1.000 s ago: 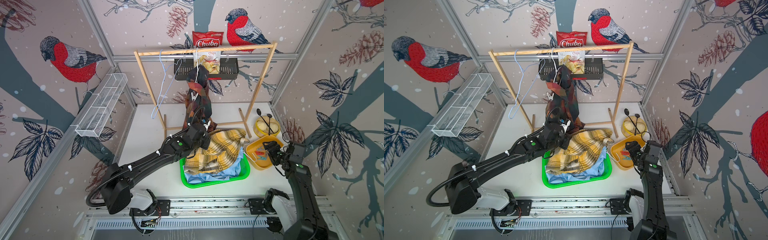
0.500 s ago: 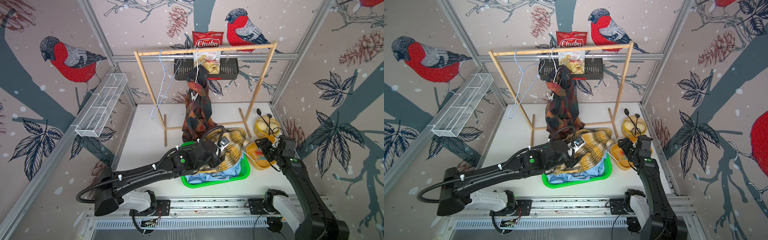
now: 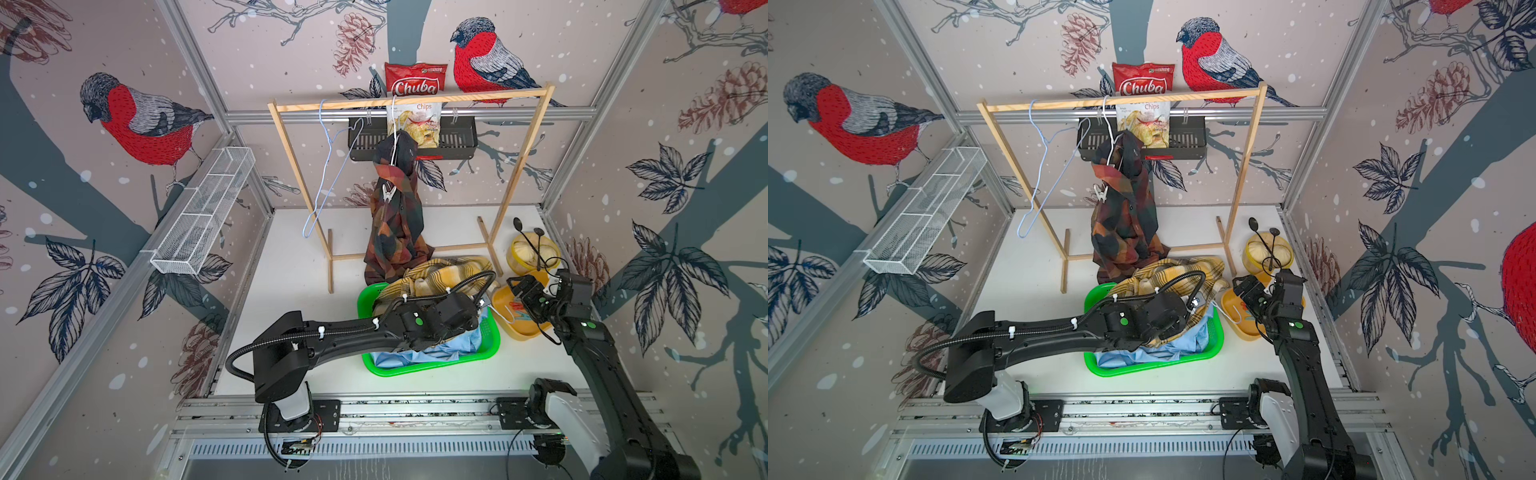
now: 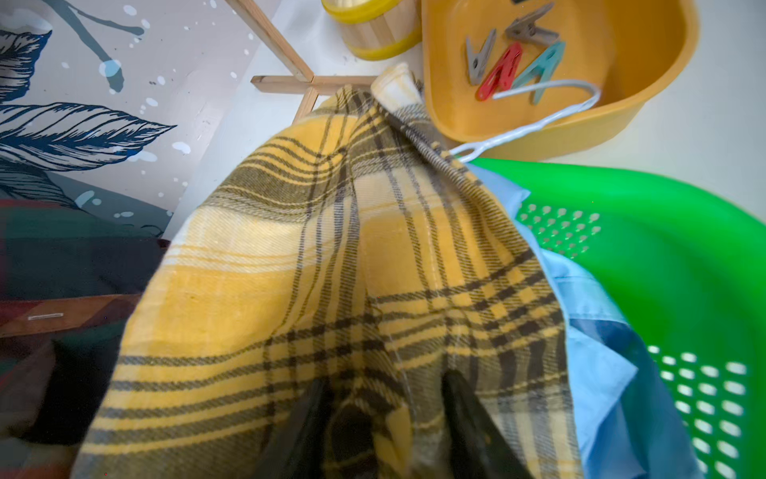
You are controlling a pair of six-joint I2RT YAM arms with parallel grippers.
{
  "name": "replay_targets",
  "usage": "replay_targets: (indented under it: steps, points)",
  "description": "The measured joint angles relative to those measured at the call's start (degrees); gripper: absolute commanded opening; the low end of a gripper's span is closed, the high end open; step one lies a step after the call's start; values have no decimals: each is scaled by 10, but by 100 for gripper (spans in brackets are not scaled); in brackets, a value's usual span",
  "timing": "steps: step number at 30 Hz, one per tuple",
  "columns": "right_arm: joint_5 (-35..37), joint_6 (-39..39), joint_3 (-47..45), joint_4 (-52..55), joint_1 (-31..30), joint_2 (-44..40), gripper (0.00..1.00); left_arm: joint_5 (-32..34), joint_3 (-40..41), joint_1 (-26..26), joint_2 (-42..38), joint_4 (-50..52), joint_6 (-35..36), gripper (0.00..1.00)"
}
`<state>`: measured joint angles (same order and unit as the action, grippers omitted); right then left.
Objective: Remove the clothespins securing long-sleeve shirts to the hanger
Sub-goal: Remove the long-sleeve shirt from the hanger.
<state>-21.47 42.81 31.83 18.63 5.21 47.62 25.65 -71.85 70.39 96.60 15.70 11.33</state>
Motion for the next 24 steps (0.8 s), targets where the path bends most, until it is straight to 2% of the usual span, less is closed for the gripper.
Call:
replay_targets:
  steps: [1, 2, 11, 18, 24]
  points:
    - [0, -5, 5, 3, -5, 0, 85, 5, -3, -2, 5, 4, -1, 5]
    - [2, -6, 10, 4, -13, -1, 85, 9, -4, -5, 8, 6, -5, 0]
    - [70, -10, 68, 30, -139, 12, 88, 9, -7, -49, -20, 20, -56, 0]
    - [137, -13, 110, 47, -240, 10, 92, -66, 10, -111, -90, 32, -120, 0]
    - [177, -21, 134, 71, -301, -41, 89, -152, 18, -179, -113, 42, -176, 0]
